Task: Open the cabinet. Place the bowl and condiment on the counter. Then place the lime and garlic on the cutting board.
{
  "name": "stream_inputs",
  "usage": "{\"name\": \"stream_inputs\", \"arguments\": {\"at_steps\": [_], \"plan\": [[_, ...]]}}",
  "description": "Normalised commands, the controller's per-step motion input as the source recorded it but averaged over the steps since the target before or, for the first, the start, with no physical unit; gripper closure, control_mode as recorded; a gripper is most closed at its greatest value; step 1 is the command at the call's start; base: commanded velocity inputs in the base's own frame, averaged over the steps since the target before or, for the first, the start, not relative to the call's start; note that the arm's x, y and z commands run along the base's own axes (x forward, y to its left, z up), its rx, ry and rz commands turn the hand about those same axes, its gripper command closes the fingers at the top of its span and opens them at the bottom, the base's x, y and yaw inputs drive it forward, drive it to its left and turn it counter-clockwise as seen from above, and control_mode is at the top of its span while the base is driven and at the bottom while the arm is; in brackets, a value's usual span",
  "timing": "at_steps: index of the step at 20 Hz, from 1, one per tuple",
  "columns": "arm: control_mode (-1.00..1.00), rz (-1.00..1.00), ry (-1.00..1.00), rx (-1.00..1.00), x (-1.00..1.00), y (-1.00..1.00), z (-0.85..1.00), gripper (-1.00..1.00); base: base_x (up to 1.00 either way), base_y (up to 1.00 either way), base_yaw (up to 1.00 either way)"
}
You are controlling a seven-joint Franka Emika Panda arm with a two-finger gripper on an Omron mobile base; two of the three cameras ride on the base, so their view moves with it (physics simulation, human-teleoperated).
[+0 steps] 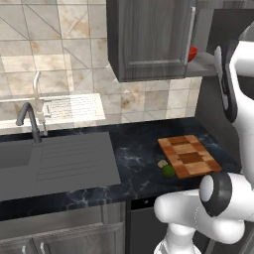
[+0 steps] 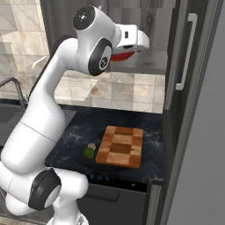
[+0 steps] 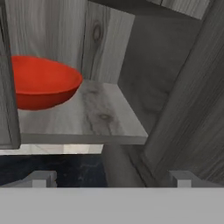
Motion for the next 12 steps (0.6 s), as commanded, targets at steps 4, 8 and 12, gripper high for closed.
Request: {"name": "stream_inputs", "arguments": {"at_steps": [4, 8, 12], "plan": [[-1.00, -0.02, -0.12, 0.00, -0.15, 0.35, 0.01, -1.00, 0.00, 0.00, 0.00], [-1.00, 0.00, -0.10, 0.00, -0.25, 0.37, 0.02, -1.00, 0.00, 0.00, 0.00], [-1.00, 0.00, -0.11, 0.00, -0.35, 0.36, 0.05, -1.00, 0.00, 0.00, 0.00]]}}
